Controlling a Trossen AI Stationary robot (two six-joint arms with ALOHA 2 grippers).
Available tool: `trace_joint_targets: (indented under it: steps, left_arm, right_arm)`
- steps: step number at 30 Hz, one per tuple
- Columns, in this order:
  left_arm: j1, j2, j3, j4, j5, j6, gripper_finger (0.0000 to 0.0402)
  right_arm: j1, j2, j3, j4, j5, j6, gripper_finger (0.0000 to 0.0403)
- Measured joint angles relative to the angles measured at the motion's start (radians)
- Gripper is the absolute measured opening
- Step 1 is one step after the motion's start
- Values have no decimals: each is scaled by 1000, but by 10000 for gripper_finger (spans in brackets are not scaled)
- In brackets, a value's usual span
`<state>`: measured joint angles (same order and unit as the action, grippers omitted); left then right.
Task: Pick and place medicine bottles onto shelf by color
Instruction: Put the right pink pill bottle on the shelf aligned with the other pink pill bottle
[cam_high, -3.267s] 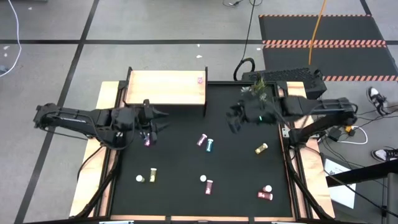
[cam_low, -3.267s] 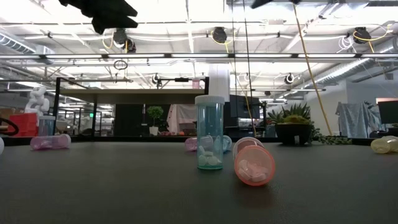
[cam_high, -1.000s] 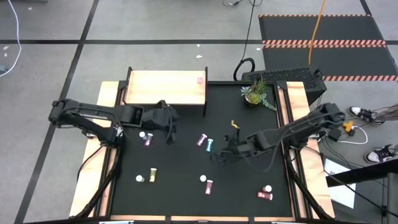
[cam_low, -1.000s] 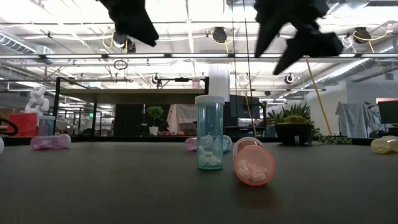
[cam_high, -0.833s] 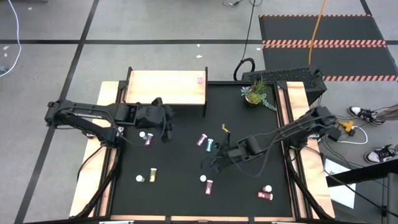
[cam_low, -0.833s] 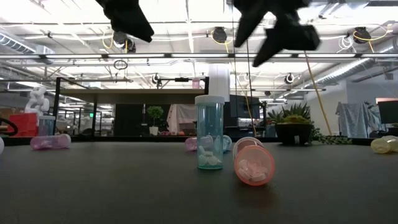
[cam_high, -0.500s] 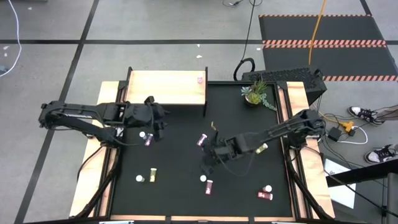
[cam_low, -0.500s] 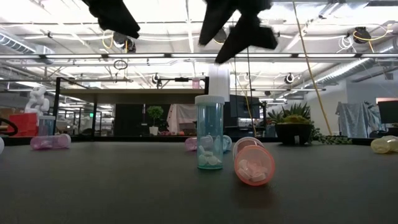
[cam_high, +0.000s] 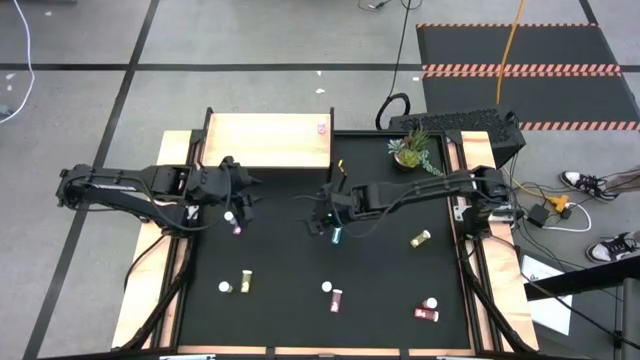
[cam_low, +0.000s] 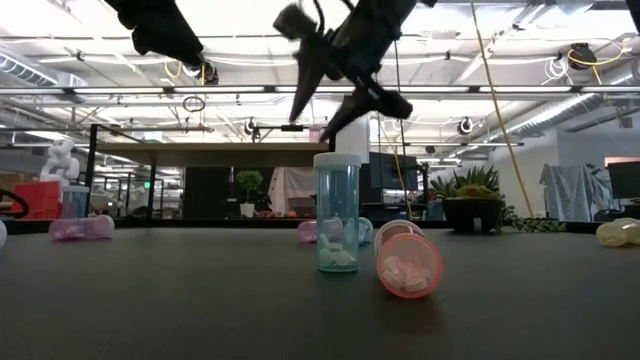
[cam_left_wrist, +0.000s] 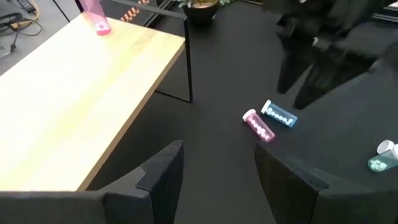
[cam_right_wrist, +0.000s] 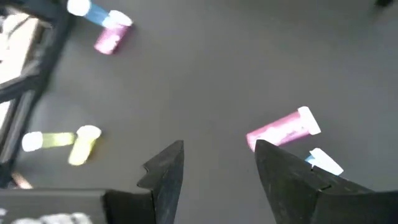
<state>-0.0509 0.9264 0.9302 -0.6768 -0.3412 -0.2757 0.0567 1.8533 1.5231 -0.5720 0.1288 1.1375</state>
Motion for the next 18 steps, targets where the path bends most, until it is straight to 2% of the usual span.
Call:
trace_joint_targets:
  steps: [5,11,18]
  left_arm:
    - [1,0,0,-22,-4,5,200]
    - [3,1,0,-40,-9,4,200]
    - [15,1,0,-40,-19,8,200]
  right_arm:
    - [-5,63,0,-14,9,103,191]
    - [-18,86,0,-83,82,222,191]
    - [-45,85,-35,-91,70,334,191]
